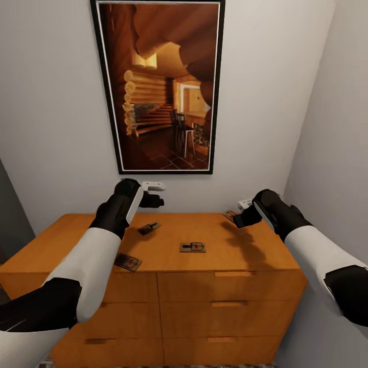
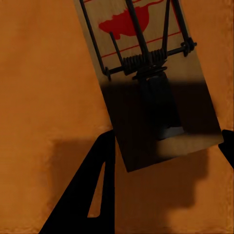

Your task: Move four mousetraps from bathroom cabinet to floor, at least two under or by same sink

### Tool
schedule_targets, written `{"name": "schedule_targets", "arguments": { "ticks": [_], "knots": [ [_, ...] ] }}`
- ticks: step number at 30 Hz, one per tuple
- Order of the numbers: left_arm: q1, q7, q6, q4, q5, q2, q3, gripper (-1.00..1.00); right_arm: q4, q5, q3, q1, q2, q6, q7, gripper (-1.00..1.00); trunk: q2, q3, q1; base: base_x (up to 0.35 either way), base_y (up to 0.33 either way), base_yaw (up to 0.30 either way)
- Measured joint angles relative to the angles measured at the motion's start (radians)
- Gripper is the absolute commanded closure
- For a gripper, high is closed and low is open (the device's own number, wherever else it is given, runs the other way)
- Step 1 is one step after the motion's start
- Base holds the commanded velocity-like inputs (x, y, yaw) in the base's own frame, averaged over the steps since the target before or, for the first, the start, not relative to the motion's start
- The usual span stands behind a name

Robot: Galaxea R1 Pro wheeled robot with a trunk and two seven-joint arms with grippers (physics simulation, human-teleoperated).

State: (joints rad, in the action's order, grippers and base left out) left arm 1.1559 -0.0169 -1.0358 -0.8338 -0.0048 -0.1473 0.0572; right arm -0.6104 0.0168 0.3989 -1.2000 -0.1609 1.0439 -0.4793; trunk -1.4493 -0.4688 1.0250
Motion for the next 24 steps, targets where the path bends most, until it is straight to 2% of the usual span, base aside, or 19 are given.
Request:
{"name": "schedule_targets", "arguments": {
  "ticks": [9,16,20,24],
  "knots": [
    [0.0,0.005,-0.005,0.003,0.004,0.001,0.0,-1.0,0.0,0.001,0.0,0.001,-0.002,0.0,0.0,1.0,0.0,0.0,0.0,0.0,0.0,-0.28],
    [0.0,0.008,-0.007,0.037,0.005,0.004,0.001,-1.0,0.001,0.001,-0.001,0.0,-0.002,0.0,0.0,1.0,0.0,0.0,0.0,0.0,0.0,-0.274],
    [0.0,0.008,-0.007,0.059,0.005,0.013,0.001,-1.0,0.001,0.001,0.0,0.0,-0.002,0.0,0.0,1.0,0.0,0.0,0.0,0.0,0.023,-0.125],
    [0.0,0.009,-0.008,0.074,0.005,0.031,0.001,-1.0,0.0,0.001,0.0,0.0,-0.002,0.0,0.0,1.0,0.0,0.0,0.0,0.0,0.201,-0.036]
  ]
}}
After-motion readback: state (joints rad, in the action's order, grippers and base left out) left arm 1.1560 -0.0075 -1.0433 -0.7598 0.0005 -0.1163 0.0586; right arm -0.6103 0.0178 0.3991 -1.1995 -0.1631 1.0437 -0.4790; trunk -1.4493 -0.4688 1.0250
